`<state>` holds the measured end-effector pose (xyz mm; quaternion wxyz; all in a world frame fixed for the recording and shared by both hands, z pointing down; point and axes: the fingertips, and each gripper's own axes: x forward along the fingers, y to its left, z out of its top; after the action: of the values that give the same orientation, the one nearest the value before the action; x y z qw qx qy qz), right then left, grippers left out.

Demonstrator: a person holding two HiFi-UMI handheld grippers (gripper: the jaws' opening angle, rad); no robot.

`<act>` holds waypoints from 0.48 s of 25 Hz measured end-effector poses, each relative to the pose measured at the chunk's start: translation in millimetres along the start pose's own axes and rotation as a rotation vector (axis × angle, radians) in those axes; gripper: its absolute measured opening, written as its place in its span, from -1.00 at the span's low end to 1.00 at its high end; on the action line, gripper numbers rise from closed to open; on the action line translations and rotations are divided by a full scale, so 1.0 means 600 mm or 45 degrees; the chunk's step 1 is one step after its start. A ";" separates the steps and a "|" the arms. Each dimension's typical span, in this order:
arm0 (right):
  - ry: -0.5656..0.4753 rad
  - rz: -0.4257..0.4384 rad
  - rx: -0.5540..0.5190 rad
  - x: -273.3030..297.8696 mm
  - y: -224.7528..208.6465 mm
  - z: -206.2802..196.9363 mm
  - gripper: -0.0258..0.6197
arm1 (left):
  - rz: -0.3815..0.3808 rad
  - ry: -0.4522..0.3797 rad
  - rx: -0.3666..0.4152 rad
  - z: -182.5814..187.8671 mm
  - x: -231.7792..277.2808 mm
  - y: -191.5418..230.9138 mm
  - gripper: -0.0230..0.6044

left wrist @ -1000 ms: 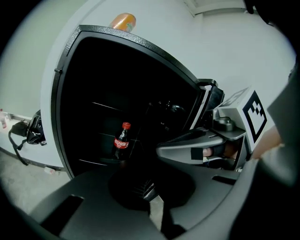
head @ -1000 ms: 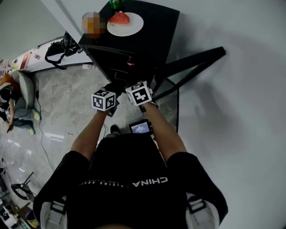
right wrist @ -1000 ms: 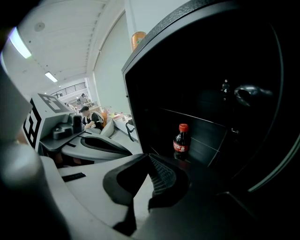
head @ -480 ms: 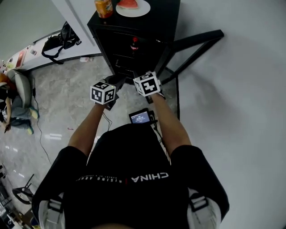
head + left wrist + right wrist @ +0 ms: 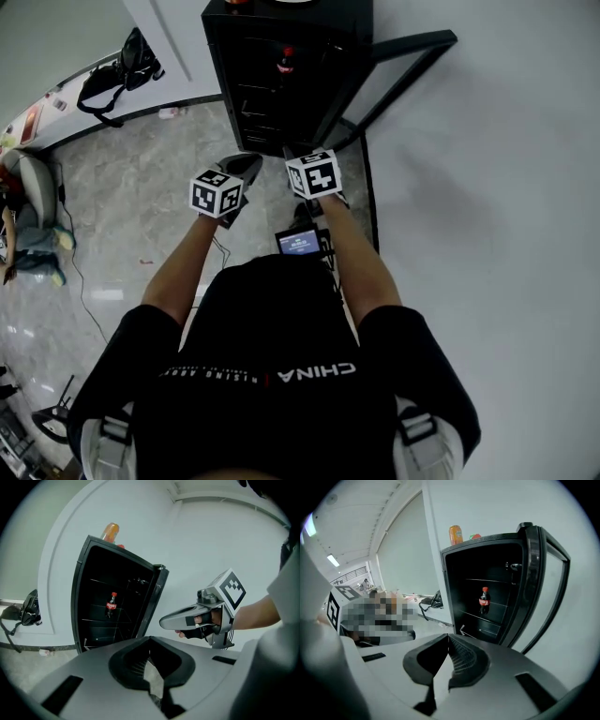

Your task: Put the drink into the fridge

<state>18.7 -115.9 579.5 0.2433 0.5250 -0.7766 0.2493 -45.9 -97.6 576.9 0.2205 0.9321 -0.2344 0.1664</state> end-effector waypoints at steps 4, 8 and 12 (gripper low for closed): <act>0.007 -0.038 0.057 -0.041 0.021 -0.055 -0.87 | -0.049 0.008 0.011 -0.046 -0.019 -0.044 -0.89; 0.031 -0.048 0.048 -0.069 0.025 -0.103 -0.87 | -0.068 0.013 -0.019 -0.084 -0.025 -0.079 -0.89; 0.034 -0.008 0.062 -0.079 0.014 -0.123 -0.87 | -0.071 0.005 -0.051 -0.098 -0.019 -0.100 -0.89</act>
<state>35.0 -32.7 603.7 0.2415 0.5298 -0.7654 0.2743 -37.1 -16.9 601.9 0.2441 0.9333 -0.2113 0.1573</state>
